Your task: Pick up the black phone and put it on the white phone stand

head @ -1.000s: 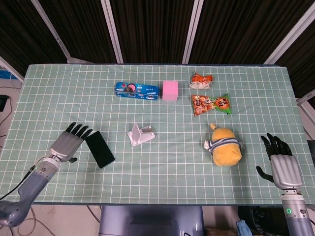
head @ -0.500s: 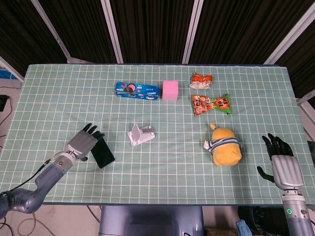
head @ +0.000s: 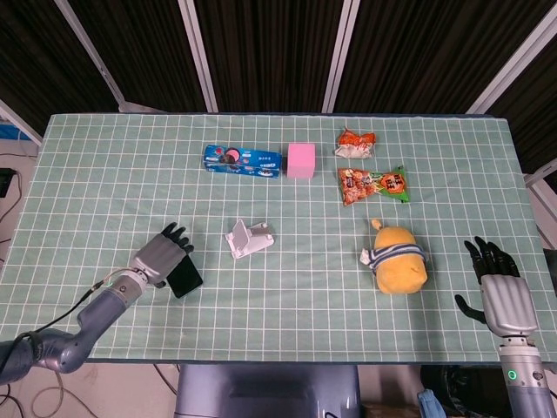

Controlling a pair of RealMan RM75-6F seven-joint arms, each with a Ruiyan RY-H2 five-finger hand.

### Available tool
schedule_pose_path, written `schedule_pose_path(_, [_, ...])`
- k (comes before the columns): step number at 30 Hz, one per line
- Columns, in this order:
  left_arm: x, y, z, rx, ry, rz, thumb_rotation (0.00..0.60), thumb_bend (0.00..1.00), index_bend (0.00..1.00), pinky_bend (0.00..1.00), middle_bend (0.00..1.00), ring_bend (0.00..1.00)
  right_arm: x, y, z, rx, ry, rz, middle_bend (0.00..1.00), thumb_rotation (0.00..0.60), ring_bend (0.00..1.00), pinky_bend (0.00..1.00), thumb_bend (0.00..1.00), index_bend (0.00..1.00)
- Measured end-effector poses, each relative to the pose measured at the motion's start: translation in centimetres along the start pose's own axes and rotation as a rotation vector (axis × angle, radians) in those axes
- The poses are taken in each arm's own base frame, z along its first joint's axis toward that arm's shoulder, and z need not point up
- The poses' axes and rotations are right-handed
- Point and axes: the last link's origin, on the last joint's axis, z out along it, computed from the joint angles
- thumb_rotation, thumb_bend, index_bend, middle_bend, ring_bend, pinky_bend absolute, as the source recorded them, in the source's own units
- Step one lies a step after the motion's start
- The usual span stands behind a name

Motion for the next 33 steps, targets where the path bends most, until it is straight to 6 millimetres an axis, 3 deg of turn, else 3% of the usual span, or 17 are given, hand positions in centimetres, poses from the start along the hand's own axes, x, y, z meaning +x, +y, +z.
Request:
schedule_pose_path(27, [-0.64,-0.11,0.48,-0.013,-0.028,0.014,0.600,0.09,0.21,0.00,0.19,0.00,0.01,0.01,-0.04,-0.004,0.002,0.000,0.00,0.600,0.00,0.14,0.43,0.01])
schedule_pose_path(33, [-0.93,0.11,0.62,-0.021,-0.033,0.008,0.600,0.09,0.23,0.00,0.23,0.00,0.00,0.02,-0.04,-0.004,0.001,0.000,0.00,0.600,0.00,0.14,0.43,0.01])
